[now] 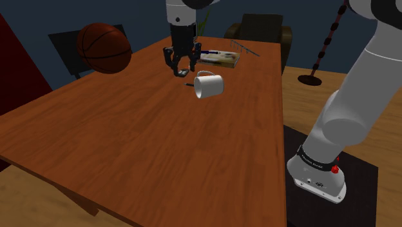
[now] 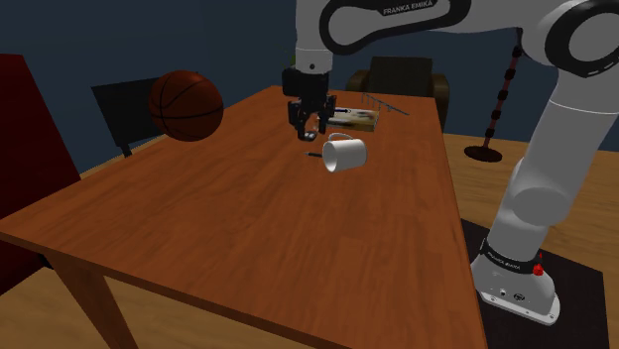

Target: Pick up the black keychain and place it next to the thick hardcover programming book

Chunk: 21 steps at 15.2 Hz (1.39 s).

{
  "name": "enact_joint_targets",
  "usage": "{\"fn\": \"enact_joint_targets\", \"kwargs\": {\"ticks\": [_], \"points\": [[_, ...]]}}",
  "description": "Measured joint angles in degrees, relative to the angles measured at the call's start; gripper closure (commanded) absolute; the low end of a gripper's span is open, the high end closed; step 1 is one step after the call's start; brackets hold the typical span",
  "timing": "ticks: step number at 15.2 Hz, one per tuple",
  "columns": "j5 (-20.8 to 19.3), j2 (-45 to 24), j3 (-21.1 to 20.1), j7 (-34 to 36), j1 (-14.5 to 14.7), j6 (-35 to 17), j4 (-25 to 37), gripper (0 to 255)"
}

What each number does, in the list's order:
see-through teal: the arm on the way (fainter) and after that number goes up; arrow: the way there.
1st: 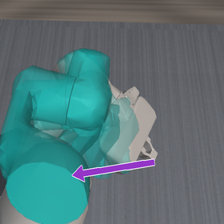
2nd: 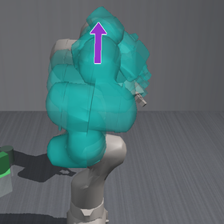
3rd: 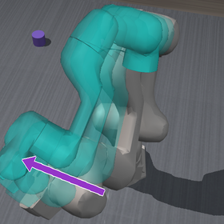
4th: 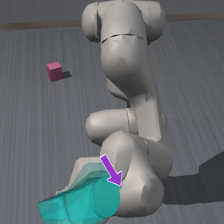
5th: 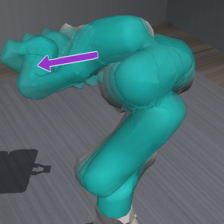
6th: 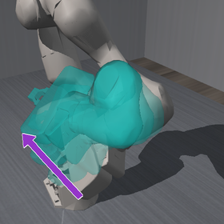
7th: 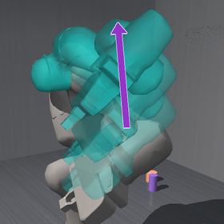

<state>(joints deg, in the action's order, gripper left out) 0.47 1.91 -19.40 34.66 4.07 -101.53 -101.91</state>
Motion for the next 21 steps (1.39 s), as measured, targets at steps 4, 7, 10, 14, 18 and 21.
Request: {"fn": "enact_joint_targets", "kwargs": {"ticks": [4,7,10,14,18,21], "points": [[0.0,0.0,2.8,-5.4,-2.6,0.1,0.2,255],[-0.3,-1.5,4.8,-9.2,-4.5,0.2,1.6,255],[-0.6,-3.2,6.5,-12.7,-6.2,1.2,4.2,255],[-0.9,-5.7,8.9,-17.7,-8.8,1.5,7.1,255],[-1.3,-10.2,11.0,-22.0,-11.2,3.2,13.2,255],[-1.5,-13.9,12.3,-25.2,-12.9,4.1,17.8,255]]}}
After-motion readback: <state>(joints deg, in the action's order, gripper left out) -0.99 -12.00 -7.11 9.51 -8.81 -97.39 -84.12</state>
